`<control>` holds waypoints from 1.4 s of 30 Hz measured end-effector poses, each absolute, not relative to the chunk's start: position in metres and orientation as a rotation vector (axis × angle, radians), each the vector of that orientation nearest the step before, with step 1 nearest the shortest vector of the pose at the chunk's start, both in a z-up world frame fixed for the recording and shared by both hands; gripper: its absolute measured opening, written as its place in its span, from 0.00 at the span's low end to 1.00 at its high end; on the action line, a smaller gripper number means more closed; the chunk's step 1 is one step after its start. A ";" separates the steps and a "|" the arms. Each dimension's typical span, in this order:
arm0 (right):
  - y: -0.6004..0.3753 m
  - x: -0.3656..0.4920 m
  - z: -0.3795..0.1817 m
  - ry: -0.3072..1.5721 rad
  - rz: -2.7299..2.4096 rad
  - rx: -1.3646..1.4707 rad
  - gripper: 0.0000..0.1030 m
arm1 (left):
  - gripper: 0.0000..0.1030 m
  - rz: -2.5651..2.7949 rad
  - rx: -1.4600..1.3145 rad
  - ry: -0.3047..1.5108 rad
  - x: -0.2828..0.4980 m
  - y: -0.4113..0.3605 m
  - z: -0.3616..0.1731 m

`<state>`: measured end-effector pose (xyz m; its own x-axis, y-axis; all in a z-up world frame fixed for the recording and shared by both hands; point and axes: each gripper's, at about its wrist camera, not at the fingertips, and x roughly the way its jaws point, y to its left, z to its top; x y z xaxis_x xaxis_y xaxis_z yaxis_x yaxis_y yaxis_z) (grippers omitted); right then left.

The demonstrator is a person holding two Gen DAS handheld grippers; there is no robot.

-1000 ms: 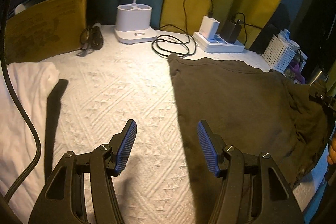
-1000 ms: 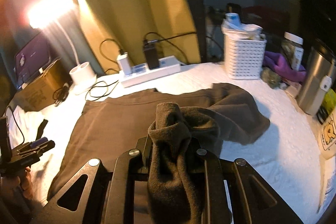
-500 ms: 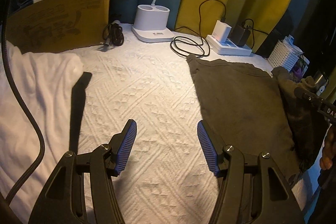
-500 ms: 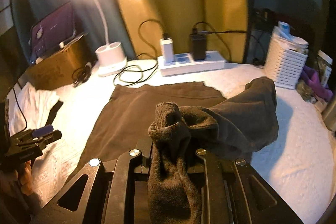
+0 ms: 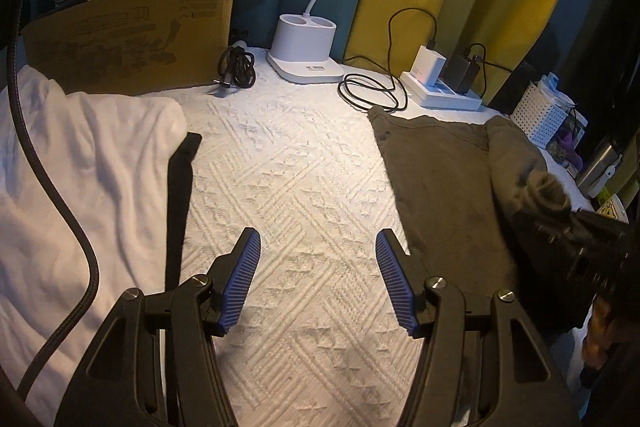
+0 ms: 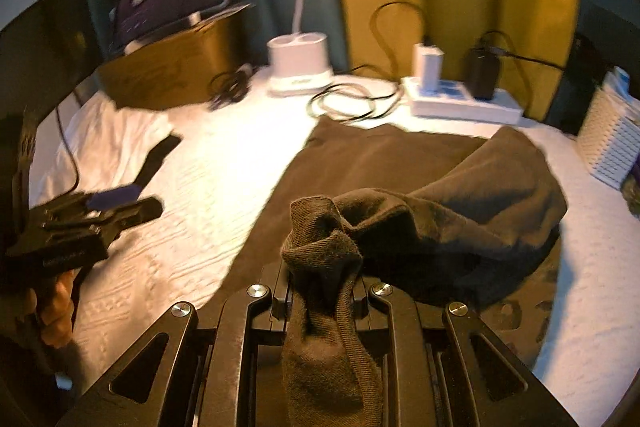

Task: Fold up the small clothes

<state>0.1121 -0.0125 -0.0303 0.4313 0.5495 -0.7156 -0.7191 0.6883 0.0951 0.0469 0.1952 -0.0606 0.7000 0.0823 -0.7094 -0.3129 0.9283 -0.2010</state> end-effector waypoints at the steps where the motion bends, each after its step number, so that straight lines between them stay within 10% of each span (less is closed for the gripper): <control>1: -0.009 0.108 -0.033 0.801 0.813 -0.246 0.17 | 0.58 0.226 -0.320 0.766 0.045 0.196 -0.060; 24: 0.030 0.032 -0.075 0.883 0.962 -0.418 0.19 | 0.58 0.243 -0.321 0.768 0.023 0.188 -0.053; 28: 0.023 0.021 -0.068 0.863 1.004 -0.417 0.83 | 0.68 0.257 -0.312 0.751 0.022 0.186 -0.046; 42: -0.052 0.045 -0.041 0.809 0.927 -0.298 0.83 | 0.69 0.214 -0.196 0.743 0.057 0.131 -0.024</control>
<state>0.0447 -0.0518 -0.0406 0.3388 0.5938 -0.7298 -0.8039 0.5857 0.1033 0.0570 0.1310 -0.0239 0.7166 0.1228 -0.6866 -0.2606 0.9602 -0.1002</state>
